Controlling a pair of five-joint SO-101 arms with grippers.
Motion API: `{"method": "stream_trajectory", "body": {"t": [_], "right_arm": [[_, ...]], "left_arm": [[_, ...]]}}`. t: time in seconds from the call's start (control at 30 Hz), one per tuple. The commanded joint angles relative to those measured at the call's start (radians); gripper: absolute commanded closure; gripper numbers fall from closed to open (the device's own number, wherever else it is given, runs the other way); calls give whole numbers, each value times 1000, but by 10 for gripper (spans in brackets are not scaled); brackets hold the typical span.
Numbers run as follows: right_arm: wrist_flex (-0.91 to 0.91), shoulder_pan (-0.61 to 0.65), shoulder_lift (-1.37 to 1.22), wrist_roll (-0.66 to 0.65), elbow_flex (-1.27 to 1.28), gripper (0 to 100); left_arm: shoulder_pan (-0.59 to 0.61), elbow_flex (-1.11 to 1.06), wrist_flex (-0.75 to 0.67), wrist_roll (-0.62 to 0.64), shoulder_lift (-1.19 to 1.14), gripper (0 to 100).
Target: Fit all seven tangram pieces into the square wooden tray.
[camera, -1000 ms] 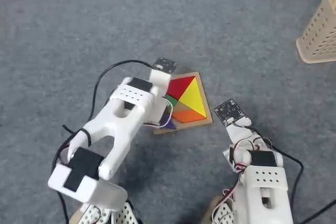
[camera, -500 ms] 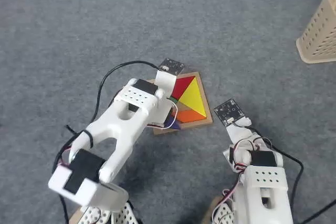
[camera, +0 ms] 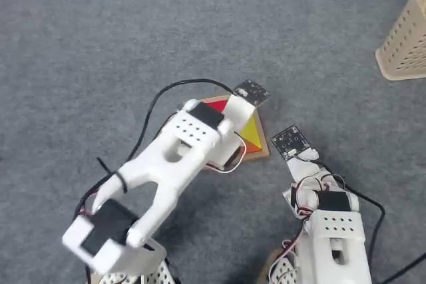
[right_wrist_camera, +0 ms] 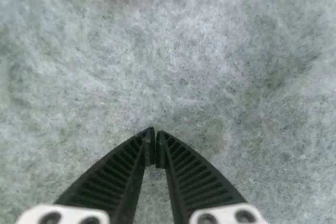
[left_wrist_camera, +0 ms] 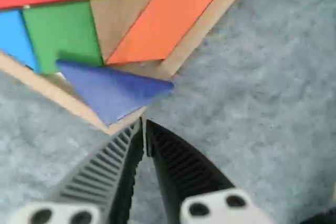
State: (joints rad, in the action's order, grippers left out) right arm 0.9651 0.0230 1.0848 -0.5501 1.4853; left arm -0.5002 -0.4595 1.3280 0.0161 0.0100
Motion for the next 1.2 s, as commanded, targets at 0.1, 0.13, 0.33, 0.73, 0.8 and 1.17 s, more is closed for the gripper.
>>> {"method": "stream_trajectory", "body": {"t": [0.1,0.13,0.33,0.73,0.8,1.17], "right_arm": [[7,8,25,-8,-3,992],[7,8,25,-8,-3,992],[7,8,25,-9,-3,992],[7,10,25,-9,-3,992],[7,8,25,-9,-3,992],[5,5,25,-6,0,992]], "left_arm": [[-9,137,-5,-55,-181,988],[-9,148,-5,-55,-184,988],[9,203,-12,-52,-221,988],[74,278,-37,-34,-249,988],[75,300,-9,-32,-201,988],[238,-54,-101,-14,423,988]]}}
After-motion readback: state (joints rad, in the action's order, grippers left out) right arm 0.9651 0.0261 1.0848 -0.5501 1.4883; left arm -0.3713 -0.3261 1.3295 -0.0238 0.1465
